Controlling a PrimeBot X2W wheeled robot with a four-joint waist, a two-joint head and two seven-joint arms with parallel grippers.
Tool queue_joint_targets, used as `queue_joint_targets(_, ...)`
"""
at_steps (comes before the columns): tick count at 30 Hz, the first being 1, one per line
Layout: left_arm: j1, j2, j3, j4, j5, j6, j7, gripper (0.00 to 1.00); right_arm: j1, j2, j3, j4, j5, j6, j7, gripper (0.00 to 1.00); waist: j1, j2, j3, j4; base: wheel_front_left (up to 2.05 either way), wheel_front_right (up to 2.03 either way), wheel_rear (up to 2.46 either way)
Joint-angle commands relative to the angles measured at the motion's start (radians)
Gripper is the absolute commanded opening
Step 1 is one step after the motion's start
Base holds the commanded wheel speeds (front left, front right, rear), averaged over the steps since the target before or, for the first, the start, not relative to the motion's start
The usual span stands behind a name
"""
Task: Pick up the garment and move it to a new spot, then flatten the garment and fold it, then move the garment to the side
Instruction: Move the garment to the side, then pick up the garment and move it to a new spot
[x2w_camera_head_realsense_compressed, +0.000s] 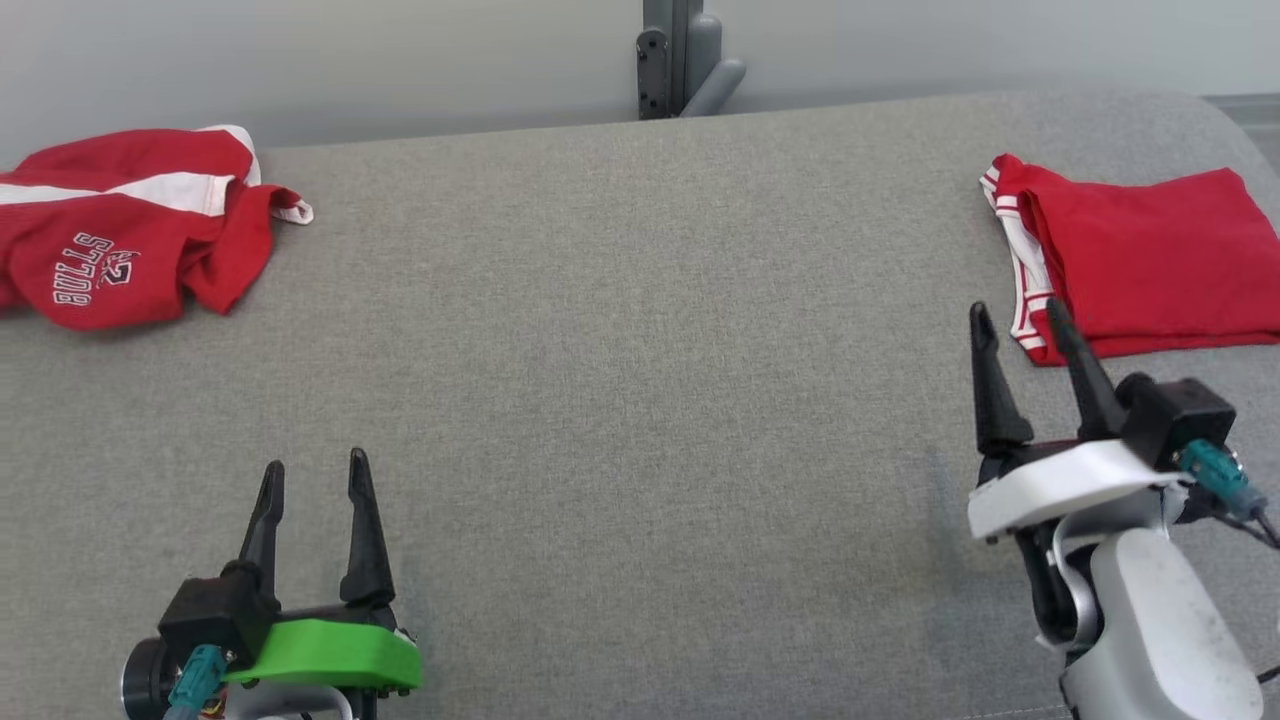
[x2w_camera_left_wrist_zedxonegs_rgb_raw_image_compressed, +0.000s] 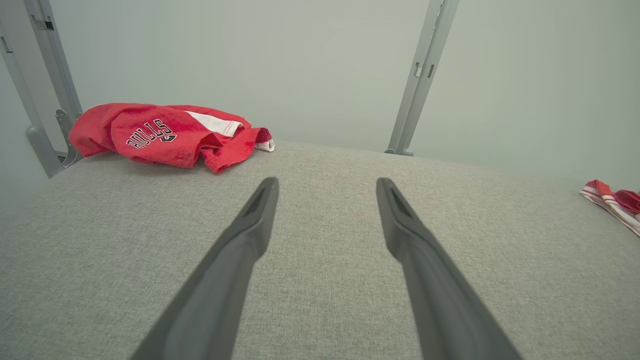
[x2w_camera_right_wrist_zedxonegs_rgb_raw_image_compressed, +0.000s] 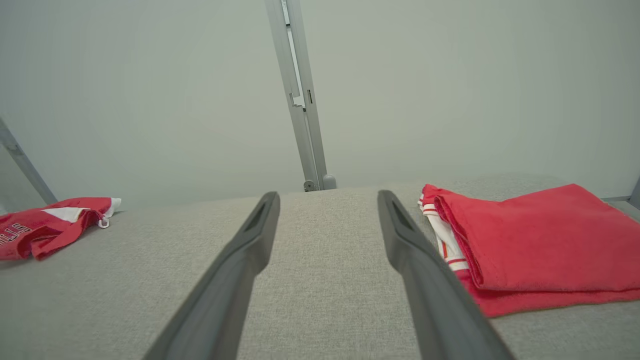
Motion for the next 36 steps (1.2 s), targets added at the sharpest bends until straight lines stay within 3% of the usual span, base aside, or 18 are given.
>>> queue_joint_targets(1, 0.022, -0.003, 0.003, 0.004, 0.006, -0.001, 0.0, 1.0, 0.034, 0.01, 0.004, -0.019, -0.012, -0.001, 0.002, 1.0, 0.0001, 0.0066, -0.054, 0.028, 0.0, 0.0, 0.0)
queue_joint_targets(9, 0.07, -0.014, 0.005, 0.046, 0.011, -0.017, 0.0, 1.0, 0.156, 0.066, 0.018, -0.037, -0.031, -0.001, -0.01, 1.0, 0.0001, 0.0066, -0.096, 0.036, 0.0, 0.0, 0.0)
queue_joint_targets(36, 0.055, -0.022, 0.021, 0.098, 0.027, -0.035, 0.0, 1.0, 0.217, 0.067, 0.072, -0.046, 0.009, -0.001, -0.018, 1.0, 0.0001, 0.0066, -0.116, 0.035, 0.0, 0.0, 0.0)
